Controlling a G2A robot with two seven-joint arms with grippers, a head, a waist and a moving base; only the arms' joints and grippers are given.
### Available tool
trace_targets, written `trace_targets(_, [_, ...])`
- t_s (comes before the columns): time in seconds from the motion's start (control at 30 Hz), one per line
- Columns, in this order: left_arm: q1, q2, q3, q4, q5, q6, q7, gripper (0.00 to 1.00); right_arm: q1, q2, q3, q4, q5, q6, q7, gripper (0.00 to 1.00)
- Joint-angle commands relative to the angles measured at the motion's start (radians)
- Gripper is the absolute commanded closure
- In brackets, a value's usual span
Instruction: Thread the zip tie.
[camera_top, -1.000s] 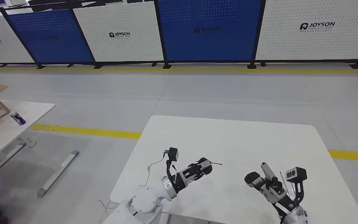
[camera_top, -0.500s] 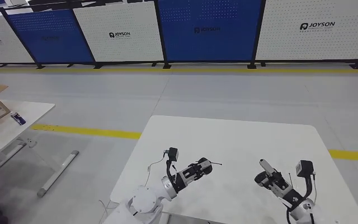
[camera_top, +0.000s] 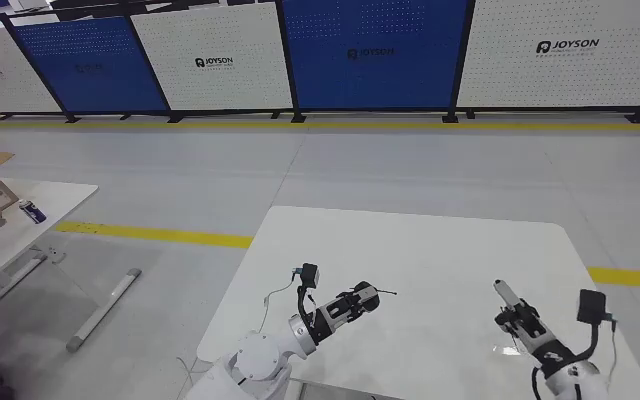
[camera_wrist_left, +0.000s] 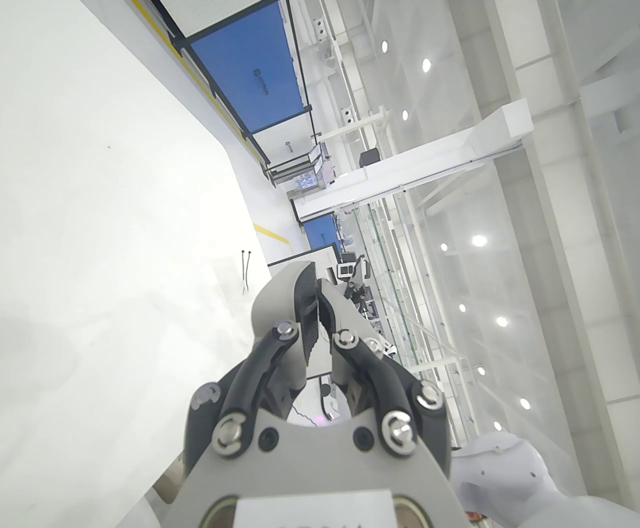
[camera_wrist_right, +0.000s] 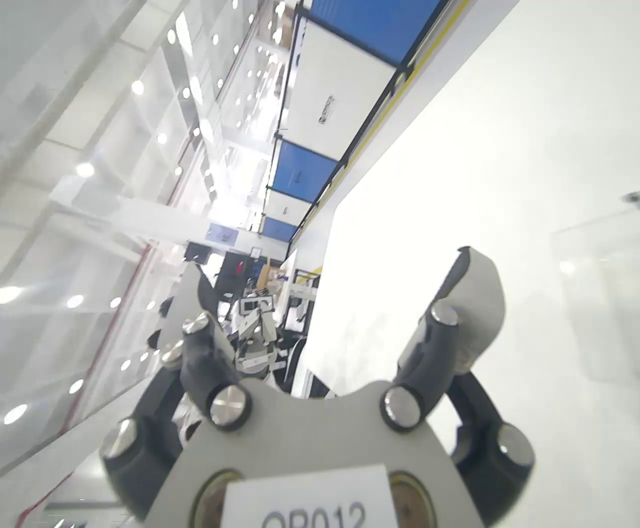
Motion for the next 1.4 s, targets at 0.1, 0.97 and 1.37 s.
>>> trace_targets(0.1, [0.000, 0.000, 0.000, 0.000, 0.000, 0.000, 0.000, 1.00, -0.036, -0.004, -0.015, -0.077, -0.143, 0.162, -0.114, 0.00])
trace_targets(0.97, [0.000, 0.000, 0.000, 0.000, 0.000, 0.000, 0.000, 1.00, 0.022, 0.021, 0.083, -0.085, -0.316, 0.178, 0.221, 0.00])
trace_targets(1.37, [0.000, 0.000, 0.000, 0.000, 0.000, 0.000, 0.000, 1.00, 0.054, 0.036, 0.096, -0.086, -0.454, 0.178, 0.393, 0.00])
